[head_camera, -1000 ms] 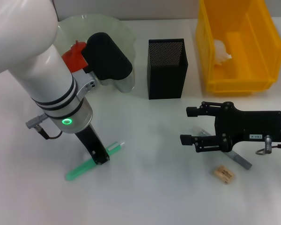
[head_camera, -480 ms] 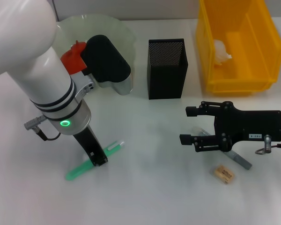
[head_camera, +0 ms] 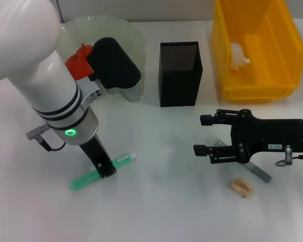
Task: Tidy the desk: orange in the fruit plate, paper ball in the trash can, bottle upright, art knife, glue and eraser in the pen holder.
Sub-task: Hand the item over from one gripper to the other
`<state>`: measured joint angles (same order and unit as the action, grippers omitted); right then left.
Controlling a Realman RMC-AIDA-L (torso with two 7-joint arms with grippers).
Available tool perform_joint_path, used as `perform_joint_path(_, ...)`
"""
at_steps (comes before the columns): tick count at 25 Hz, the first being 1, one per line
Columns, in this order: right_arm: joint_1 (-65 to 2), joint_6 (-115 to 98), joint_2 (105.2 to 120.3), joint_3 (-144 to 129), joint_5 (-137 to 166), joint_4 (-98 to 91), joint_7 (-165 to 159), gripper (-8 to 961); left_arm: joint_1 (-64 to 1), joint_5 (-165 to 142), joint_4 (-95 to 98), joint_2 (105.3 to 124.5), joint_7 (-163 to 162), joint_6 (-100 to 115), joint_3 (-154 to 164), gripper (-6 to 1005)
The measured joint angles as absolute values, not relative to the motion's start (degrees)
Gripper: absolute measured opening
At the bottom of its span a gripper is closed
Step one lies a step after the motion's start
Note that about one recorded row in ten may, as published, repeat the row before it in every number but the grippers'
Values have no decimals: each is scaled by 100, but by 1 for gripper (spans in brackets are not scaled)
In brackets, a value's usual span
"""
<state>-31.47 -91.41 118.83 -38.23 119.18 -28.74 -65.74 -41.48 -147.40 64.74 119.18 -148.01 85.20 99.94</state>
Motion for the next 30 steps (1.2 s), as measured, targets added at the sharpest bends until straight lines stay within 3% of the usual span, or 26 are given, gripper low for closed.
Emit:
perform_joint_path(7,-3125,-9146,11883,-3823,11918,-2874,-6574,811,-4094,-14710,6583,11911,-14780,8478,9879,192)
perform_joint_path(17,-3092,-9150,11882,-3752,11918,-2874,-6641,812,-3232,-13318,7420,11869,-13410,8493,8151,188)
perform_joint_path(30,-3052,-9126,11883,-3726,11918,-2874,-6653,811,-2537,-9667,5773,11852,-10088,8505,6864,189)
